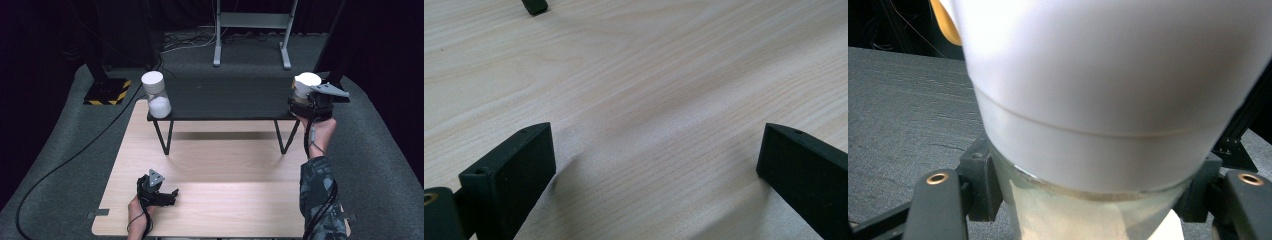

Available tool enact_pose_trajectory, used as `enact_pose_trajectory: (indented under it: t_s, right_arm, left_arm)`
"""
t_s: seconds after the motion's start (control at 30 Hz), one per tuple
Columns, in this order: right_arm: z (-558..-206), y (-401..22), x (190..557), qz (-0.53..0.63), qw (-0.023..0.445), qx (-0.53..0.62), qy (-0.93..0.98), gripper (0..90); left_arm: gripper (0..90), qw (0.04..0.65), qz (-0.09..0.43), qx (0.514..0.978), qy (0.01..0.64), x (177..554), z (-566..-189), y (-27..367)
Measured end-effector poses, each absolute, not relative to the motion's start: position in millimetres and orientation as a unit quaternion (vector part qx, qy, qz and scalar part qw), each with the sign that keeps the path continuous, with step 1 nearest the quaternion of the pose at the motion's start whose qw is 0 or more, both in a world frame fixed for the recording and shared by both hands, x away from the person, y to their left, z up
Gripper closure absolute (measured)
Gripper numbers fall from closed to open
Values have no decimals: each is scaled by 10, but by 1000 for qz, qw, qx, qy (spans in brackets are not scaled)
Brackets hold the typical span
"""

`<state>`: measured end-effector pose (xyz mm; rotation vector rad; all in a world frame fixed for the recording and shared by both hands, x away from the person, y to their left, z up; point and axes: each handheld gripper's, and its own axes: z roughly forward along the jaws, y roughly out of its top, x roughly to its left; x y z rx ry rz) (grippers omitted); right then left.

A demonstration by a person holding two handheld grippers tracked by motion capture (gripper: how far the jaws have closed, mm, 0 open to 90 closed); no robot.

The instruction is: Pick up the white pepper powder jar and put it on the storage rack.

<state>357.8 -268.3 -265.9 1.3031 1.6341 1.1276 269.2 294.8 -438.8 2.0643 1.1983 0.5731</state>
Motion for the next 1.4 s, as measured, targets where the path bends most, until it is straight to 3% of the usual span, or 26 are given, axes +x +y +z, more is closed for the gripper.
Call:
enact_pose_trajectory:
  t_s: [0.43,0.63,0.83,1.4]
  right_arm:
    - [-2668,-2568,3577,417,392,508,644,271]
    - [-2741,-2505,3600,409,391,521,639,101]
    - [-2730,-2495,3551,400,387,527,643,26]
    - [-2840,-2686,3182,412,361,519,656,0]
  left_arm:
    - [22,337,218,792,460,2696,-4387,2952]
    - [22,337,218,792,460,2699,-4387,2955]
    - [22,339,217,791,461,2698,-4391,2955]
    - [21,338,215,791,462,2705,-4387,2959]
